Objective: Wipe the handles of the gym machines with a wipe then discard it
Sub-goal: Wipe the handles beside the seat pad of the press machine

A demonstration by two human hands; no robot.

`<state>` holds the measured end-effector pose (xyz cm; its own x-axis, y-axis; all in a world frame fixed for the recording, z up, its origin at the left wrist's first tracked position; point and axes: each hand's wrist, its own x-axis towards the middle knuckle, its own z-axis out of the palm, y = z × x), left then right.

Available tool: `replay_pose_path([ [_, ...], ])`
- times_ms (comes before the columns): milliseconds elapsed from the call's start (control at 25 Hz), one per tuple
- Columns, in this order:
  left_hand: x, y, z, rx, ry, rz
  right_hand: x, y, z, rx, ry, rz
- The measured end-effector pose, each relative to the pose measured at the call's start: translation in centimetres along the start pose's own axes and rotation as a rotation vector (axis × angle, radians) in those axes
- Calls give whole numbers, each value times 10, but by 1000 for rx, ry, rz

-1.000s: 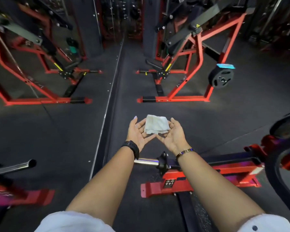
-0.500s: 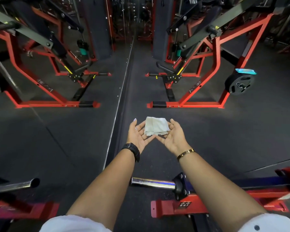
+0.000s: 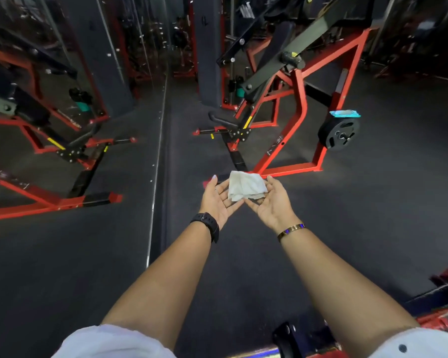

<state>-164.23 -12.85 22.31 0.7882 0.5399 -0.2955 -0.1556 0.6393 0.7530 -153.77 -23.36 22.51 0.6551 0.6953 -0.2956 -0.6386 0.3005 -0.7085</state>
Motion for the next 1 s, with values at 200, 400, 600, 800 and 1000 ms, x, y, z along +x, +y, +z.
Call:
replay_pose_path([
  [200,67,12,37,30,-113,-115,35,-40,-14,-3,101,-88],
  [400,125,13,80,128,-298,-257,49,-72,-32,35,241,-249],
  [600,151,-6,123,277,-516,-400,30,-87,-49,113,457,-430],
  [800,130,-44,162,339,-675,-520,-20,-93,-78,140,628,-546],
  [1000,103,-77,184,328,-740,-575,-60,-101,-100,85,721,-581],
])
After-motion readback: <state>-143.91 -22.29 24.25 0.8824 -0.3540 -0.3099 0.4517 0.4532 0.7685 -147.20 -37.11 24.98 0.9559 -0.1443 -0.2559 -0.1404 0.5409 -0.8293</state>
